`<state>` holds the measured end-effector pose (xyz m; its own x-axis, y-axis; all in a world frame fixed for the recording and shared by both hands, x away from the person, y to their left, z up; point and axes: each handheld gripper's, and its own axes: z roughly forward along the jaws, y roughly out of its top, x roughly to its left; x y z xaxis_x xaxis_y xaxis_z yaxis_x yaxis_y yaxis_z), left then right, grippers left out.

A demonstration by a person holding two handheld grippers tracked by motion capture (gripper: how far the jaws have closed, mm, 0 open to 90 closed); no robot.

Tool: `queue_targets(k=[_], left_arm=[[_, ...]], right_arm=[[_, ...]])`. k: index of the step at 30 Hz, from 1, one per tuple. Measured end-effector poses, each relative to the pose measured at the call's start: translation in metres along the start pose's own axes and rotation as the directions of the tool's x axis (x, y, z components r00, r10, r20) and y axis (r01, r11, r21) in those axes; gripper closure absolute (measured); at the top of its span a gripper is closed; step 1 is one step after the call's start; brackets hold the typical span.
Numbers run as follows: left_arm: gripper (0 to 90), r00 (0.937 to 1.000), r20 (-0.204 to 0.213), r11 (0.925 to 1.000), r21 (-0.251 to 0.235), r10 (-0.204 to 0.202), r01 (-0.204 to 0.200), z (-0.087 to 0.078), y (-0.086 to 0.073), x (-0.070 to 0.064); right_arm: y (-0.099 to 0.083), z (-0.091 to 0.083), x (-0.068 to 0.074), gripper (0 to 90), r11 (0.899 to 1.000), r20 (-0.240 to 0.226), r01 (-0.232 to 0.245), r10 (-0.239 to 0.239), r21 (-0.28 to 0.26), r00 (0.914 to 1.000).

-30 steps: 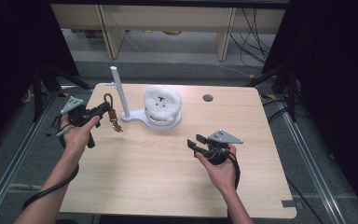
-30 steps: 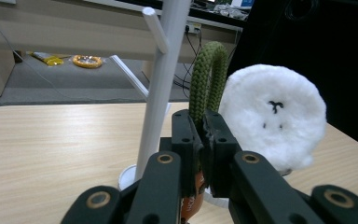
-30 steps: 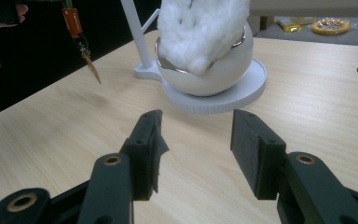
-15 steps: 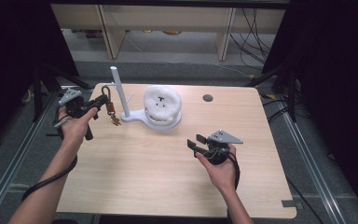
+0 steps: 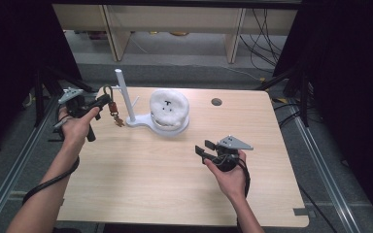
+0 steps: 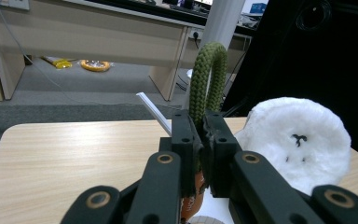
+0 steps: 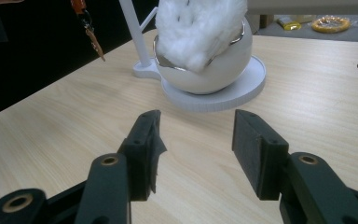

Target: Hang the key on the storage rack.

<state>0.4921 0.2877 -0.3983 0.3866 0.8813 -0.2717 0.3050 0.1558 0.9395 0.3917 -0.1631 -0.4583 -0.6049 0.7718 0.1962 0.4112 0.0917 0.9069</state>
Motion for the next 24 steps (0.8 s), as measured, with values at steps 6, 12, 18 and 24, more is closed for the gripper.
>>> queue_targets(k=[6, 12, 18, 24], left_arm=[[83.9, 0.9996, -0.028, 0.9999, 0.011, -0.009, 0.009, -0.002, 0.0, 0.004], [83.9, 0.9951, -0.099, 0.9995, 0.032, -0.004, 0.007, -0.001, 0.0, 0.012], [83.9, 0.9918, -0.124, 0.9985, 0.049, 0.03, -0.024, 0.003, -0.002, 0.009], [83.9, 0.9892, -0.132, 0.9969, 0.054, 0.064, -0.058, 0.007, 0.002, 0.001]], right_arm=[[-0.001, 0.002, 0.0, 52.2, 1.0, -0.013, -0.006, 0.006, 0.003, 0.9999], [-0.002, 0.002, 0.001, 51.8, 1.0, -0.012, -0.024, 0.024, 0.011, 0.9996], [-0.003, 0.003, 0.0, 51.7, 1.0, -0.006, -0.024, 0.024, 0.009, 0.9997], [-0.003, 0.002, 0.003, 51.5, 0.998, -0.008, -0.052, 0.052, 0.022, 0.9986]])
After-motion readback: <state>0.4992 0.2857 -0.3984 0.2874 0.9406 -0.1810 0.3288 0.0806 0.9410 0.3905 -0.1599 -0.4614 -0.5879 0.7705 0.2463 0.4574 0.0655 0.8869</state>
